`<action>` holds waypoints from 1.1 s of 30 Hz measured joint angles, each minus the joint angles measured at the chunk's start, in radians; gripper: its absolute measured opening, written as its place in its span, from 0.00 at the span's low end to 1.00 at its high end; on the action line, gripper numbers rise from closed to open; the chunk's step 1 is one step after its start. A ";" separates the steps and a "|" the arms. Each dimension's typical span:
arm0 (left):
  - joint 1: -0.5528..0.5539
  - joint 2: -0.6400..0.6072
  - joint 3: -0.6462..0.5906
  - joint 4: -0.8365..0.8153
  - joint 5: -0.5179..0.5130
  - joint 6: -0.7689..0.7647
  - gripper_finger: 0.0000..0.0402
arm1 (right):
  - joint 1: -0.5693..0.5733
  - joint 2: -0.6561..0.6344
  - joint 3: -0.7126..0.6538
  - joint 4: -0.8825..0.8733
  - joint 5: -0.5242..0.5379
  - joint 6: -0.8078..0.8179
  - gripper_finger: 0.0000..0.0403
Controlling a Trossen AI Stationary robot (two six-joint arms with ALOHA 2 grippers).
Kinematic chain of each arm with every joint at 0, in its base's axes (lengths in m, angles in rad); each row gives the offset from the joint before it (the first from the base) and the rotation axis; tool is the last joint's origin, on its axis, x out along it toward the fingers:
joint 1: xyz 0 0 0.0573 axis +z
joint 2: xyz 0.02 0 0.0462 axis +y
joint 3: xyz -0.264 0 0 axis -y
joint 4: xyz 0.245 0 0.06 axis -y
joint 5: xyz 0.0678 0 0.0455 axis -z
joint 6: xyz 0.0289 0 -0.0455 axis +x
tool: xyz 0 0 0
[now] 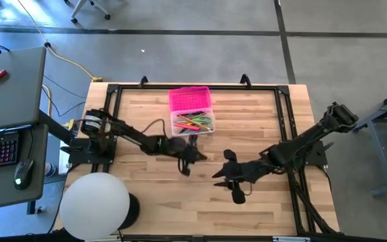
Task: Pick & place school supplies into a supply box
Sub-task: Put the light green crayon into the pink supply box, then close the pink supply box
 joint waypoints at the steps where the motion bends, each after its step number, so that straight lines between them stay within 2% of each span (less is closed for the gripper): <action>1: 0.025 -0.018 0.000 -0.006 -0.008 0.004 0.13 | 0.010 -0.010 0.000 0.000 0.020 -0.007 0.28; 4: 0.123 -0.056 0.001 -0.014 -0.078 -0.008 0.12 | 0.037 -0.022 0.000 -0.003 0.064 -0.019 0.28; 6: 0.195 -0.064 0.000 -0.032 -0.105 -0.074 0.13 | 0.050 -0.021 0.000 -0.008 0.084 -0.023 0.28; 10: 0.331 -0.059 0.000 -0.081 -0.046 -0.240 0.19 | 0.063 -0.021 0.000 -0.036 0.118 -0.027 0.28; 13: 0.392 -0.036 -0.001 -0.150 -0.038 -0.313 0.23 | 0.064 -0.021 0.000 -0.057 0.149 -0.024 0.28; 22: 0.416 -0.038 0.003 -0.111 -0.053 -0.287 0.40 | 0.062 -0.021 0.000 -0.059 0.211 -0.045 0.28; 25: 0.418 -0.056 0.037 -0.121 -0.116 -0.299 0.44 | 0.061 -0.021 0.000 -0.050 0.200 -0.044 0.28; 30: 0.446 -0.117 0.139 -0.209 -0.240 -0.290 0.44 | 0.044 -0.018 0.000 0.019 0.251 -0.165 0.28; 33: 0.480 -0.127 0.218 -0.331 -0.231 -0.297 0.39 | 0.020 -0.017 0.000 0.038 0.272 -0.235 0.28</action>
